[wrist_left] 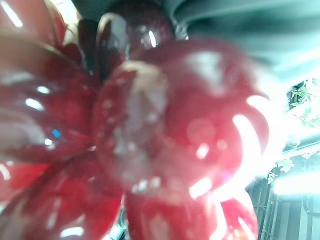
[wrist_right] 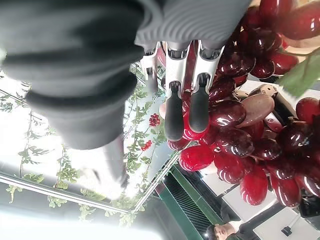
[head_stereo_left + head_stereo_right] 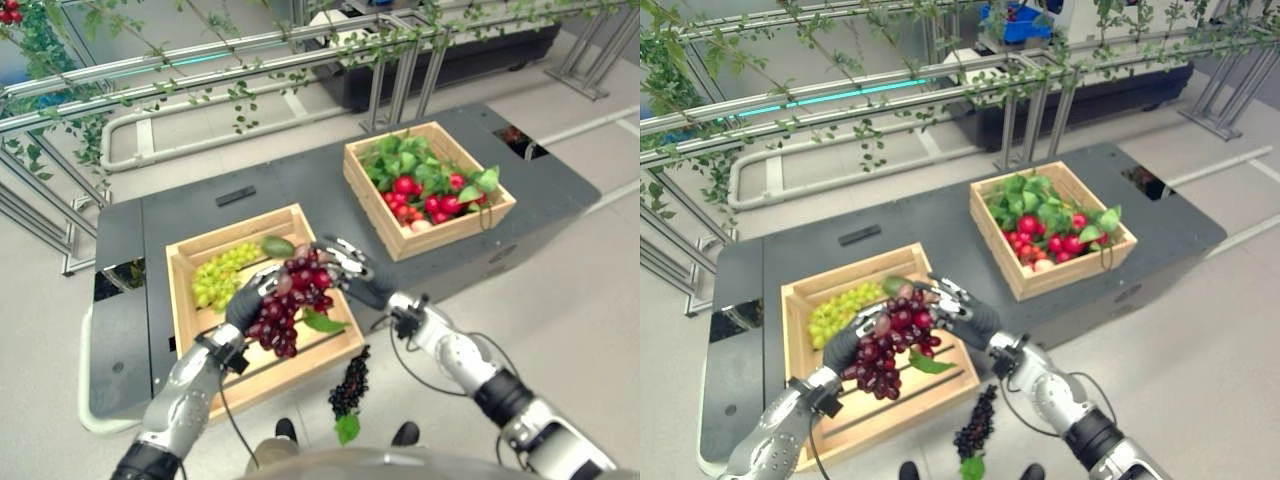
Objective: Pick up the fruits from the basket on one side to the basket on the other side
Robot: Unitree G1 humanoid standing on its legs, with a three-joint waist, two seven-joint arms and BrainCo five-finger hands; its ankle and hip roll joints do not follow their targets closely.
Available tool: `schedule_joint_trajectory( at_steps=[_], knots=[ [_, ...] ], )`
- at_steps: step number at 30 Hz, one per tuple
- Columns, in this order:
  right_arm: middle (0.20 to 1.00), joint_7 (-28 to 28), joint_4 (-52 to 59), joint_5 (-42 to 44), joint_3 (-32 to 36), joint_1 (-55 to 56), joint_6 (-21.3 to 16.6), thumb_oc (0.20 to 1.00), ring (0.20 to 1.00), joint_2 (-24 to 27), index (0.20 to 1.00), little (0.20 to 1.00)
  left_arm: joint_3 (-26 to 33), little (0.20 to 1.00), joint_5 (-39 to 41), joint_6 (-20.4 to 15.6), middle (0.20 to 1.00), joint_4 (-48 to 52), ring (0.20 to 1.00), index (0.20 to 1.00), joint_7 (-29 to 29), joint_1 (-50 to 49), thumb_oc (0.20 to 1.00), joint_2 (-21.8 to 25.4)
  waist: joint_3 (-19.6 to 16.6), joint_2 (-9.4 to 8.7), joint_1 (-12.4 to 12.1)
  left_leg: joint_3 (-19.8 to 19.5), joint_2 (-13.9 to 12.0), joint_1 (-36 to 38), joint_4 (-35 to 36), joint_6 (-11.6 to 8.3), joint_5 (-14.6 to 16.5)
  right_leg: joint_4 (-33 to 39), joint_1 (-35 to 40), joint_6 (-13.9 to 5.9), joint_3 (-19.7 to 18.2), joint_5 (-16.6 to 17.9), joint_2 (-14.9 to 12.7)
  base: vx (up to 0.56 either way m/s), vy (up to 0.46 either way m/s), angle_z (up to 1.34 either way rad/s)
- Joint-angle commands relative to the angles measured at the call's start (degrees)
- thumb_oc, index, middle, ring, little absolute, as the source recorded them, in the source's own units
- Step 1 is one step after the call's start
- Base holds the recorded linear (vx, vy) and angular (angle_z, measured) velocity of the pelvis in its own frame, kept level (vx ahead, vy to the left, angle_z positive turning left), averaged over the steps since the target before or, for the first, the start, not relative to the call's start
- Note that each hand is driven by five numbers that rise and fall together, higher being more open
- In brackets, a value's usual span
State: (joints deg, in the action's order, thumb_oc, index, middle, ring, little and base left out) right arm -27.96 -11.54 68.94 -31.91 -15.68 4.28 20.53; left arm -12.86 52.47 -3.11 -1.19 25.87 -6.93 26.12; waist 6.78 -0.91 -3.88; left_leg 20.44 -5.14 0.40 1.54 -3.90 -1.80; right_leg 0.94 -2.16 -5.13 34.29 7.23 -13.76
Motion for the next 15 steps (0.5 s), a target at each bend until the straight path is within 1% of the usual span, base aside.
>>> schedule_joint_trajectory(
  at_steps=[1, 9, 15],
  knots=[
    [1.000, -1.41, 2.41, 2.92, 0.98, -4.17, -1.88, 1.000, 1.000, -1.98, 1.000, 1.000, -0.42, 0.200, -0.12, -3.35, 0.200, 3.96, 0.200, 0.200, 1.97, 1.55, 0.200, 1.50, -1.42, -1.17, -0.87, -0.61, 0.64, -0.77, -1.88, -0.45, 1.22, -4.44, 1.76, -3.73, 2.24, -2.59, -1.92, 0.00, 0.000, 0.00],
    [1.000, -1.58, 0.52, 2.50, 1.71, -1.08, -1.13, 1.000, 1.000, -1.96, 1.000, 1.000, 0.45, 0.200, 1.24, -3.46, 0.200, 4.54, 0.200, 0.200, 1.66, 1.73, 0.200, 0.59, -1.38, -1.13, -0.51, -0.67, 0.62, -0.57, -1.72, -0.53, 1.13, -4.32, 1.97, -3.76, 2.34, -2.57, -1.88, 0.00, 0.000, 0.00],
    [1.000, -1.35, -2.08, 2.19, 4.13, 3.76, -0.85, 1.000, 1.000, -2.00, 1.000, 1.000, 1.93, 0.200, 2.06, -3.54, 0.200, 5.39, 0.200, 0.200, 1.14, 1.51, 0.200, -0.02, -1.31, -1.15, 0.08, -0.61, 0.50, -0.41, -1.52, -0.62, 1.02, -4.28, 2.03, -3.78, 2.50, -2.58, -1.86, 0.00, 0.000, 0.00]
  ],
)
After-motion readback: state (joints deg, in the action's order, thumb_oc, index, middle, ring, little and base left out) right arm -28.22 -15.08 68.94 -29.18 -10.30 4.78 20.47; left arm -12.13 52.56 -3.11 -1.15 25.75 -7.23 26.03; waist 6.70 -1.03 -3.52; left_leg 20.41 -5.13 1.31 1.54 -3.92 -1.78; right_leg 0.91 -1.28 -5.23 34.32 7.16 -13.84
